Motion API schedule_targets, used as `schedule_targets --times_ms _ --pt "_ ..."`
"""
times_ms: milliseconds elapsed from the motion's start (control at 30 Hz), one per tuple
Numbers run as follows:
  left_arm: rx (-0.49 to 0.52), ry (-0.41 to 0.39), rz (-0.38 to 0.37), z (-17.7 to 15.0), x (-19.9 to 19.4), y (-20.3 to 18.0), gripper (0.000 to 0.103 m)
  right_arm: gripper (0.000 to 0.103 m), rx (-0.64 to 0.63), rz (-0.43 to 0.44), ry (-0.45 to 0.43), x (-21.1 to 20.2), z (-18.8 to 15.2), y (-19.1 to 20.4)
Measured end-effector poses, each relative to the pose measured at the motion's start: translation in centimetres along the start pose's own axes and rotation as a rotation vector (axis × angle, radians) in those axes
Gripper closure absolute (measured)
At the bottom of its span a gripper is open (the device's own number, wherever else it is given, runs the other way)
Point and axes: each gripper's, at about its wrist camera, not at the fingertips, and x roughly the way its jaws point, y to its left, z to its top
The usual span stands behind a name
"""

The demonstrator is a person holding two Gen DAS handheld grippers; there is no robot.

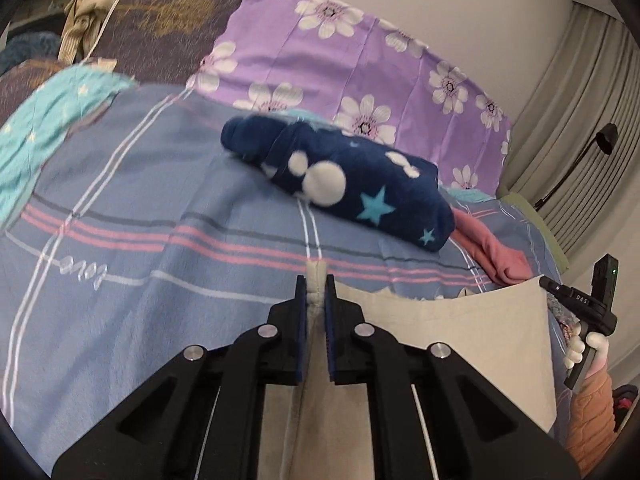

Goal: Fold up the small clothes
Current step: 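Release the hem and press the folded shirt flat with both tools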

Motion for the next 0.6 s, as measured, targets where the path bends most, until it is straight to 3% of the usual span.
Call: schedule_targets --times_ms 100,233,367,500,600 --pt "0.021 0.016 0.050 1.3 1.8 -0.1 0.095 0.099 0.019 -0.038 0.047 2.4 0.8 -0.6" --pt "0.035 0.113 0.143 1.0 5.9 1.3 0.093 0.094 0.067 -0.088 0.156 6.2 -0.6 -2.5" --pt "0.034 0.104 0.166 -0.2 5.2 2.0 0.083 0.092 0.093 -0.052 0.131 3.8 -2.3 -3.9" --pt "0.091 0.067 0.210 -1.3 2.2 0.6 0.079 0.092 0.095 -0.043 0.126 -0.2 -4.3 -5.3" --pt "0.126 0.058 0.128 -2.4 0.5 -3.1 0.073 0.092 0.107 -0.024 0.146 -2.7 -6.3 -6.6"
